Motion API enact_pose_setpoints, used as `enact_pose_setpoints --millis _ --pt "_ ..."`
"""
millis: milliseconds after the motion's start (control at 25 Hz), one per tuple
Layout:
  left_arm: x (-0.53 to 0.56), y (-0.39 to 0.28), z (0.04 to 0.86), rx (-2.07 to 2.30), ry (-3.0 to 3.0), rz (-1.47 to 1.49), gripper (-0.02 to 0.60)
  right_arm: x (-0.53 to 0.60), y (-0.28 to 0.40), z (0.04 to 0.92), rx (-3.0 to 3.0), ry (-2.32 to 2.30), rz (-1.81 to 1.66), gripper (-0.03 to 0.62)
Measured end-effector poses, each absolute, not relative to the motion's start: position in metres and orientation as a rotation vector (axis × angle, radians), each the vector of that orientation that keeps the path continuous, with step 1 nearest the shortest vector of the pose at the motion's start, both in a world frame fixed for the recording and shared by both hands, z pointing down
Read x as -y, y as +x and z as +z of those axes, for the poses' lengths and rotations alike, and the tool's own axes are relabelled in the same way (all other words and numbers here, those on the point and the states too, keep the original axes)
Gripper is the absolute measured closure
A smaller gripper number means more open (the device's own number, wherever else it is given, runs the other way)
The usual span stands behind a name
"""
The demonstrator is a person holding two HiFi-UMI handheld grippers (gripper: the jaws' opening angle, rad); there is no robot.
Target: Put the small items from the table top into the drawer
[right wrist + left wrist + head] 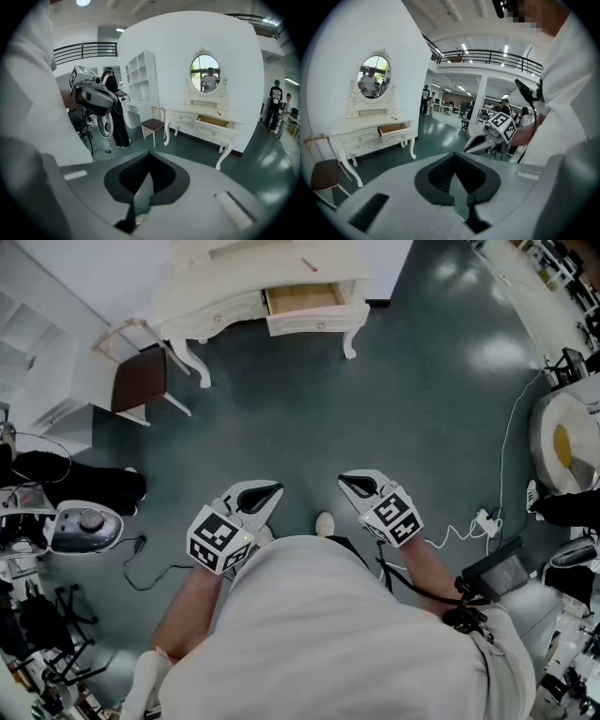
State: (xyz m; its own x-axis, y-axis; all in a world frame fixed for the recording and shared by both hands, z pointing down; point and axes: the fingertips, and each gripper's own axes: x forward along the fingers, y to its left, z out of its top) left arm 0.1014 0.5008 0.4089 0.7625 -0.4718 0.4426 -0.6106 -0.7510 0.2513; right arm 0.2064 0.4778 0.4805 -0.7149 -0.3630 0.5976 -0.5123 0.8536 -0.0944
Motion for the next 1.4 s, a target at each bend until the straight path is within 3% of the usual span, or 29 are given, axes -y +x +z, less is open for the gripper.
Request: enact_pose_setpoints --millis 600,680,920,1400 --pt "-0.538 -0.078 0.425 0.87 2.559 0.44 0.579 -0.497 0.035 0.48 2.43 0.645 0.324 0.59" --pt "-0.539 -0.093 0.432 0.854 2.555 0.44 0.578 -0.498 0.02 0.485 2.42 0.655 0.333 0.523" --pt "-0.518 -0.106 0.441 0.828 2.549 0.403 0.58 -0.487 0.012 0.49 2.383 0.684 0.353 0.526" --pt "-0.376 -0.098 0.427 0.898 2.52 0.438 0.579 -0.319 0.012 0.487 2.447 0.655 0.333 0.586"
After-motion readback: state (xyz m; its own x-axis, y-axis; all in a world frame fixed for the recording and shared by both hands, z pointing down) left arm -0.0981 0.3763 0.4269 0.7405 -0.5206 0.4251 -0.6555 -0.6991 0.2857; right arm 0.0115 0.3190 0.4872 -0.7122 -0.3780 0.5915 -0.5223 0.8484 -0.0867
